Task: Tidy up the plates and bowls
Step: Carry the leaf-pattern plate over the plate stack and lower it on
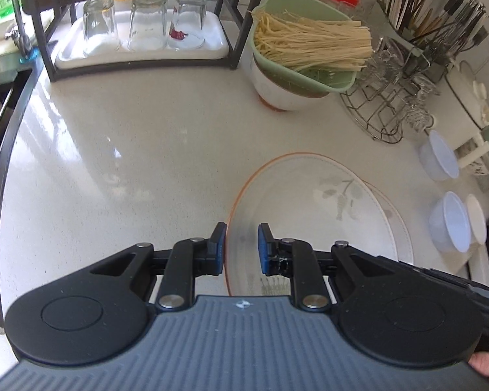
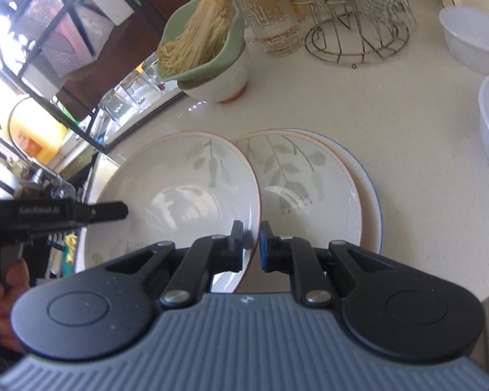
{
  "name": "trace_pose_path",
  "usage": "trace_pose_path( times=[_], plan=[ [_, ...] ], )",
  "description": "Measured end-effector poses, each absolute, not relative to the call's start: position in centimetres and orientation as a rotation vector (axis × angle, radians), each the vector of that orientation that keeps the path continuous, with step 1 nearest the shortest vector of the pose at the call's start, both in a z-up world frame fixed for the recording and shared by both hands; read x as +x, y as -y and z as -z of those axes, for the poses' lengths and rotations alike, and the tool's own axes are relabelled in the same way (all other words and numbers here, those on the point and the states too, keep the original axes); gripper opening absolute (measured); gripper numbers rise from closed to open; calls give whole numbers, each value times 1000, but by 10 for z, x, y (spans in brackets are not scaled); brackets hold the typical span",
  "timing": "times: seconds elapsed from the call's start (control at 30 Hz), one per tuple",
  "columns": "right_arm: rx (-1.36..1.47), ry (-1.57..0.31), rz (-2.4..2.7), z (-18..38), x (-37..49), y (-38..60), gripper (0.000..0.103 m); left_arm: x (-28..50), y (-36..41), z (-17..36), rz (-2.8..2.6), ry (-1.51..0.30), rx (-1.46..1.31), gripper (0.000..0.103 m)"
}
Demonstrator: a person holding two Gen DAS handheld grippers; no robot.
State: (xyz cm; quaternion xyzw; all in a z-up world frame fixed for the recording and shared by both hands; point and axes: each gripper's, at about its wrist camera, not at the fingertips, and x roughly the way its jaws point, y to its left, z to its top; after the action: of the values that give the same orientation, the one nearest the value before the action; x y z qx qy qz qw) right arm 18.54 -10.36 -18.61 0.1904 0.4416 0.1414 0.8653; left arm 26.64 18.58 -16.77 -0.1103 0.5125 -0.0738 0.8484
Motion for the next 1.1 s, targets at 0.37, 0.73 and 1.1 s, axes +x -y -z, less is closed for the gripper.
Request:
trace_pose_path(
  times=[0.37, 0.73, 1.1],
  plan=[
    [375, -885, -262, 187, 183, 118, 13, 270, -161, 169, 130, -1134, -189, 22],
    [337, -897, -237, 189, 183, 132, 14, 263, -156, 169, 145, -1152, -257, 22],
    [271, -865, -206, 175, 182, 141, 13, 252, -135, 150, 170, -1092, -257, 22]
  ],
)
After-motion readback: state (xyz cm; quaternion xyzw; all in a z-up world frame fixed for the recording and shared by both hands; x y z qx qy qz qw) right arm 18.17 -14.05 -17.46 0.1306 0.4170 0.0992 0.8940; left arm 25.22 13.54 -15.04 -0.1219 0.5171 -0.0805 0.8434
